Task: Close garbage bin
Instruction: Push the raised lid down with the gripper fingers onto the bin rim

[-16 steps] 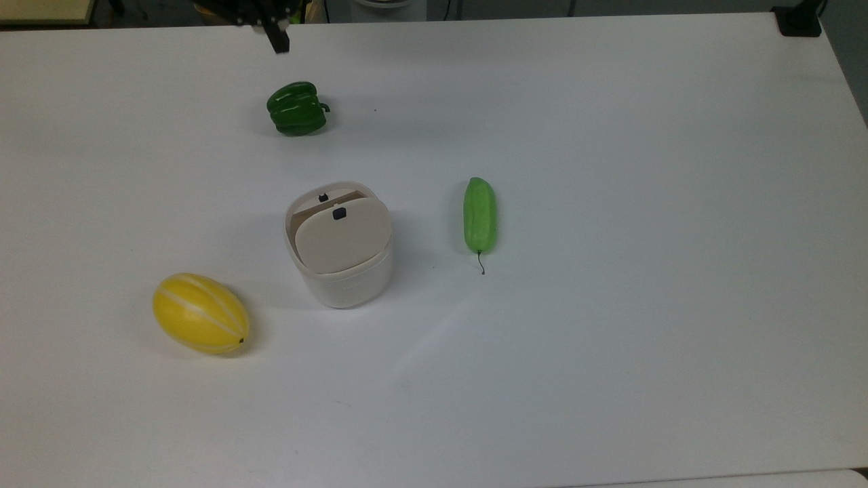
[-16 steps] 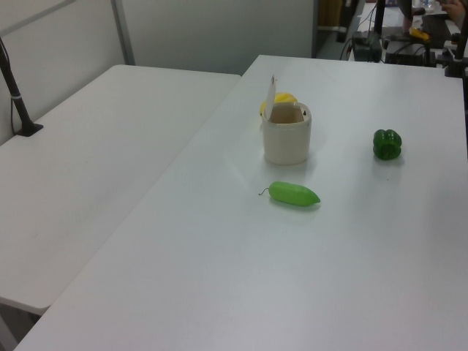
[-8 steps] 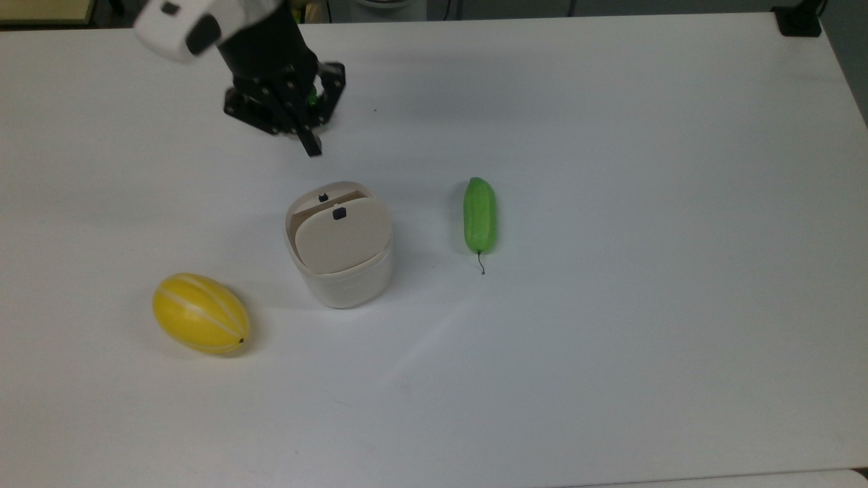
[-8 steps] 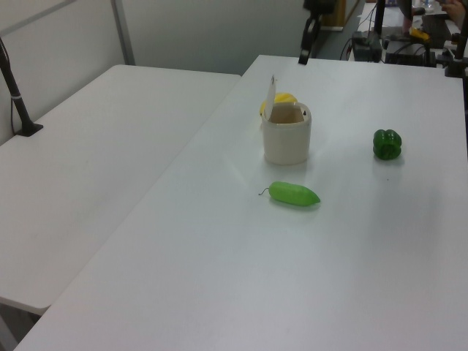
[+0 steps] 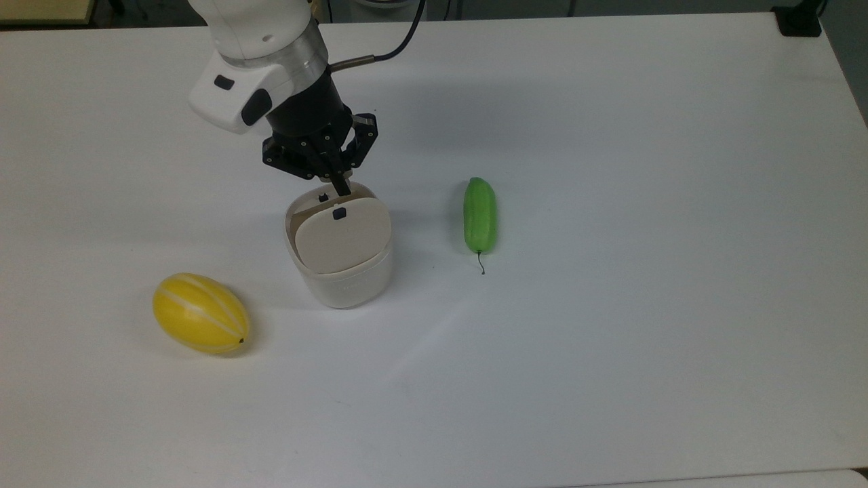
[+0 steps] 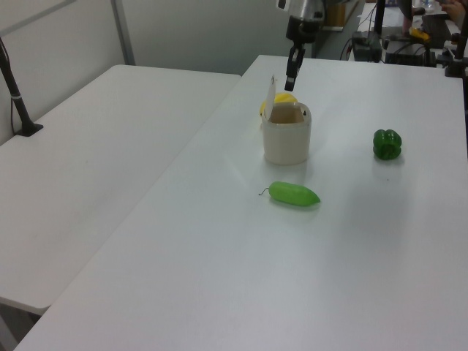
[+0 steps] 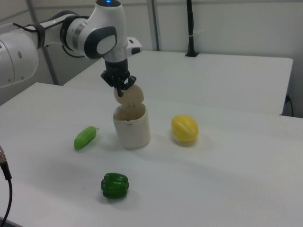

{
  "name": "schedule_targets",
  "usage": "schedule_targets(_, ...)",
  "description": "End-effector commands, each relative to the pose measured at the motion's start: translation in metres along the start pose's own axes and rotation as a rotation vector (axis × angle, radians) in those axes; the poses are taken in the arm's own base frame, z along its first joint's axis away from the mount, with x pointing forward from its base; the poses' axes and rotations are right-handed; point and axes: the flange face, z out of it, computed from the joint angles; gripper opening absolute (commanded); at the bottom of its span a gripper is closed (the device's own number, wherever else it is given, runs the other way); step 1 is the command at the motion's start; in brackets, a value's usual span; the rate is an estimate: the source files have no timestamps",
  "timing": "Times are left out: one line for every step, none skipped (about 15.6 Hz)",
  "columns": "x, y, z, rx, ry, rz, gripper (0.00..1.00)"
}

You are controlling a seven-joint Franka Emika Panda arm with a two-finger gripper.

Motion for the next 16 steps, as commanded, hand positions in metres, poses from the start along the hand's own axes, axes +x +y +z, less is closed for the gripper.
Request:
schedule_targets(-0.008,-0.002,-0.037,0.017,0.017,-0.061,0.0)
schedule_targets(-0.009,-0.005,-0.042,0.022,0.016,-0.073,0.0)
schedule_targets(-0.009,-0.004,-0.045,0.021,0.024,-0.074,0.0)
schedule_targets(-0.008,-0.006,-0.047,0.023,0.036,-0.073,0.0)
schedule_targets(-0.005,-0.006,-0.05,0.021,0.055,-0.071,0.0)
schedule_targets(-0.001,-0.006,-0.055,0.012,0.087,-0.071,0.0)
schedule_targets(0.003,-0.007,-0.055,0.008,0.115,-0.07,0.0)
schedule_targets(0.009,-0.007,-0.053,0.001,0.152,-0.067,0.0)
schedule_targets(0.015,-0.006,-0.051,-0.011,0.19,-0.063,0.0)
schedule_targets(0.02,-0.006,-0.05,-0.021,0.223,-0.063,0.0)
schedule_targets(0.024,-0.006,-0.047,-0.03,0.247,-0.064,0.0)
schedule_targets(0.026,-0.005,-0.045,-0.037,0.265,-0.062,0.0)
schedule_targets(0.027,-0.005,-0.045,-0.039,0.272,-0.062,0.0)
schedule_targets(0.027,-0.004,-0.043,-0.042,0.271,-0.063,0.0)
schedule_targets(0.026,-0.003,-0.039,-0.04,0.261,-0.066,0.0)
schedule_targets(0.026,-0.004,-0.034,-0.04,0.252,-0.071,0.0)
